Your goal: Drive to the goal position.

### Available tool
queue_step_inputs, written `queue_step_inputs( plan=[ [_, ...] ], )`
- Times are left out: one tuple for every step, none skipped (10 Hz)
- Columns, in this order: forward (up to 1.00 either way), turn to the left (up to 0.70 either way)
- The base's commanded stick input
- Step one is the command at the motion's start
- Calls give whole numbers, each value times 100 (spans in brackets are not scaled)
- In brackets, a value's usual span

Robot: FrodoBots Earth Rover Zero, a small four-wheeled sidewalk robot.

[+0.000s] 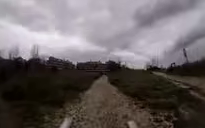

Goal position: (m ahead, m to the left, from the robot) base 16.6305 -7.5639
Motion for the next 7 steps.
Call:
queue_step_inputs(
  plan=[
    [38,0],
    [38,0],
    [39,0],
    [47,0],
    [59,0],
    [67,0],
    [69,0]
  ],
)
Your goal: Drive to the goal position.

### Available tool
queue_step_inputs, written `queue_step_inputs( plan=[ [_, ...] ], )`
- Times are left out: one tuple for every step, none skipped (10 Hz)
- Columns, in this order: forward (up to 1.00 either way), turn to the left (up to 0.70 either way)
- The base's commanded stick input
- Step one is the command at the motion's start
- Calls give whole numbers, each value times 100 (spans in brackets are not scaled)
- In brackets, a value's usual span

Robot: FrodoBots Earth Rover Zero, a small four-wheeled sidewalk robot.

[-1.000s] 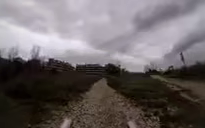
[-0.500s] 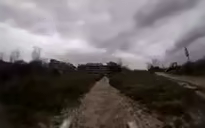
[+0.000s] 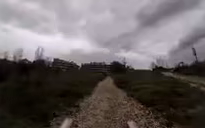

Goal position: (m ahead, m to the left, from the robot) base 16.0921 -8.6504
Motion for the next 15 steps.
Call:
queue_step_inputs(
  plan=[
    [70,0],
    [70,0],
    [70,0],
    [70,0],
    [70,0],
    [70,0],
    [70,0],
    [70,0],
    [70,-12],
    [70,-35],
    [70,-35],
    [70,-17],
    [70,0],
    [70,0],
    [70,0]
  ],
)
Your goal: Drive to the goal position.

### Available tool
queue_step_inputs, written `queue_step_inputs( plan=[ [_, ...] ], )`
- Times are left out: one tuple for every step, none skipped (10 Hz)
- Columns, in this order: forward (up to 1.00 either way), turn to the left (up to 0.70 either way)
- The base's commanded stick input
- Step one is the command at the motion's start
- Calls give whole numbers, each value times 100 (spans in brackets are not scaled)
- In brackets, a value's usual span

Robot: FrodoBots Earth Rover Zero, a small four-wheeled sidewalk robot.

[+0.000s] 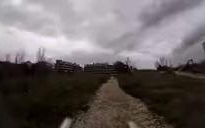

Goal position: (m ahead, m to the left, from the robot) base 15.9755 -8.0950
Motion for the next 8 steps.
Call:
queue_step_inputs(
  plan=[
    [70,0],
    [70,0],
    [70,0],
    [70,0],
    [70,0],
    [70,0],
    [70,0],
    [70,0]
  ],
)
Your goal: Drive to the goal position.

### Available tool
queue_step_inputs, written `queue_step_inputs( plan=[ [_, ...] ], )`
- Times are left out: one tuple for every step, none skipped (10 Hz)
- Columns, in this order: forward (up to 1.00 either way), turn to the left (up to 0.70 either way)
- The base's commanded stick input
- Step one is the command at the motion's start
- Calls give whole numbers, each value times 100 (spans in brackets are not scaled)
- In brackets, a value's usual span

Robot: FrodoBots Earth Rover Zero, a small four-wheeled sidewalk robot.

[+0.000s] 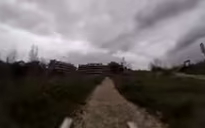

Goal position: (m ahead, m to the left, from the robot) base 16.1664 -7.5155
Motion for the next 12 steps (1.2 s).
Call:
queue_step_inputs(
  plan=[
    [70,0],
    [70,0],
    [70,0],
    [70,0],
    [70,0],
    [70,0],
    [70,-23],
    [70,-35],
    [70,-35],
    [70,-30],
    [70,-1],
    [70,0]
  ],
)
